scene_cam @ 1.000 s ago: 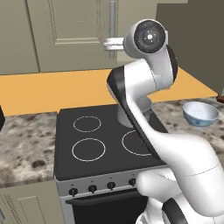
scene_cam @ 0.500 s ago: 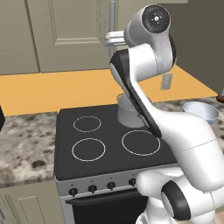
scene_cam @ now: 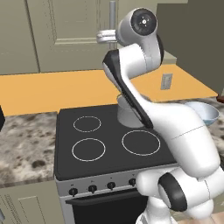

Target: Open the cabinet and move the ladle to the pot. Then close the cabinet.

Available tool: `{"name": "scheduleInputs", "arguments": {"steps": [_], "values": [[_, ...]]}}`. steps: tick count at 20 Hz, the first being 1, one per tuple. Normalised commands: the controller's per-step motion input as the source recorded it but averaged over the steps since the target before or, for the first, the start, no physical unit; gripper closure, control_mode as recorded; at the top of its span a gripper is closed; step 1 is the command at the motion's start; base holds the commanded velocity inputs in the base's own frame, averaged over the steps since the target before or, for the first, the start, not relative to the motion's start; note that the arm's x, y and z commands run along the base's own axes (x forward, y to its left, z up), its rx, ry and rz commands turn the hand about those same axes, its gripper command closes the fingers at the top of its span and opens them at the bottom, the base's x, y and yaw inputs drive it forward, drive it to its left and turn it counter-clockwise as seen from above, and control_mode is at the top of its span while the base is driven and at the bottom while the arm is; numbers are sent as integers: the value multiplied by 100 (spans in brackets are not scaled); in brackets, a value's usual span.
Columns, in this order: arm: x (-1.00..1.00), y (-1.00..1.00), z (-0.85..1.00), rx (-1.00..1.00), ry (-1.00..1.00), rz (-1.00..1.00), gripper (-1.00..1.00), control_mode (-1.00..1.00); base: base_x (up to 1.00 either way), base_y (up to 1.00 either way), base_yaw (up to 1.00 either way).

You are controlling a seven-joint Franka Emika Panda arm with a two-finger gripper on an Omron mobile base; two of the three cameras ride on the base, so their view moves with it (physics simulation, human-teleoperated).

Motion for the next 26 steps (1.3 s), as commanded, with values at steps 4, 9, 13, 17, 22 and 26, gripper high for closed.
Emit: {"name": "scheduleInputs", "arguments": {"steps": [4,9,13,17,22,26], "values": [[50,0,0,0,1,0,-100,-100,0,0,0],[52,4,-8,0,0,0,-100,-100,0,0,0],[46,22,-18,0,0,0,-100,-100,0,0,0],[55,26,-11,0,0,0,-100,-100,0,0,0],[71,2,-11,0,4,0,-100,-100,0,0,0],[74,0,-16,0,9,0,-100,-100,0,0,0]]}}
